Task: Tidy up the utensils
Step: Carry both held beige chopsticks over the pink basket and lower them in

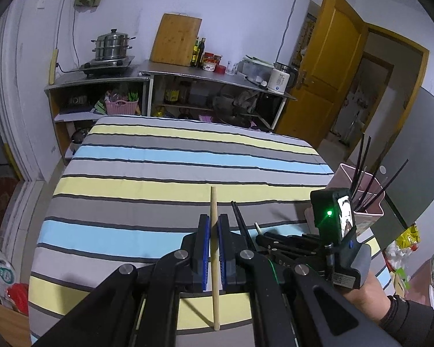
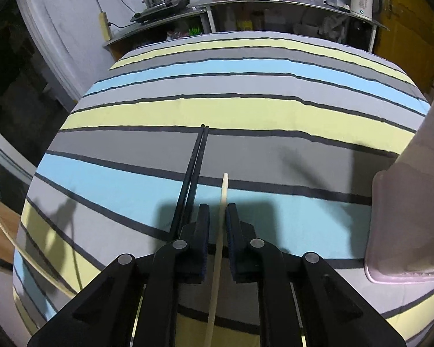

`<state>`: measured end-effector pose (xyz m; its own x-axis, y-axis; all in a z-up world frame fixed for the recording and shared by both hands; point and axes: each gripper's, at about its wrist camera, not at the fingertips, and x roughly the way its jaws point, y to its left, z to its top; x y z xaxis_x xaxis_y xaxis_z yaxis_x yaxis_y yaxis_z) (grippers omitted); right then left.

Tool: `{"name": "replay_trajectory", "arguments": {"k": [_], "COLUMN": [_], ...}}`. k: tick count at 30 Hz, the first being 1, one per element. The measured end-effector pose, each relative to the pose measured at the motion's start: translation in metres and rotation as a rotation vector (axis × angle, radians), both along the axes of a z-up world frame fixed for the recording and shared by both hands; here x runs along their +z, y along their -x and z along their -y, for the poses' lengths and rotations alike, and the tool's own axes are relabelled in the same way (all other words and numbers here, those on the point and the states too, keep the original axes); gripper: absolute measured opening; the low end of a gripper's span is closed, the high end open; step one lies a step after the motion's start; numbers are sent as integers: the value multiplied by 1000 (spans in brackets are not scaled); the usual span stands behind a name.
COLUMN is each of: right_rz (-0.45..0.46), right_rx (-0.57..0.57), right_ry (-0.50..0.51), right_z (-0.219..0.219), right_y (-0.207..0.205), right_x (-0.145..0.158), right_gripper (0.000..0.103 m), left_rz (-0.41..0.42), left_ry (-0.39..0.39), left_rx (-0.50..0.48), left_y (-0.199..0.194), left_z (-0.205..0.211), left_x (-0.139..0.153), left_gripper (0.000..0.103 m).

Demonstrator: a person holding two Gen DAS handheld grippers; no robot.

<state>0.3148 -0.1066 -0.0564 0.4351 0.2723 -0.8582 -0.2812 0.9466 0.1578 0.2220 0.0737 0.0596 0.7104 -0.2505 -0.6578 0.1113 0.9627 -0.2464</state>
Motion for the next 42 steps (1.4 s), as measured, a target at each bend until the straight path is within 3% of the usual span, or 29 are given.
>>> {"name": "replay_trajectory", "arguments": {"k": [9, 25, 42], "right_rz": [27, 239, 335], "right_rx": [26, 10, -67], "right_ry": [-16, -115, -164], "right_z": [6, 38, 94], "right_y": [4, 68, 119], "right_x": [16, 118, 161], "right_gripper": [7, 7, 6], "left_rz": [0, 48, 87], "left_ry": [8, 0, 3], "left_rx": [-4, -38, -137], "left_y": [1, 24, 51], "left_z": [3, 19, 66], "left_x": [0, 31, 65], "left_gripper": [5, 5, 5]}}
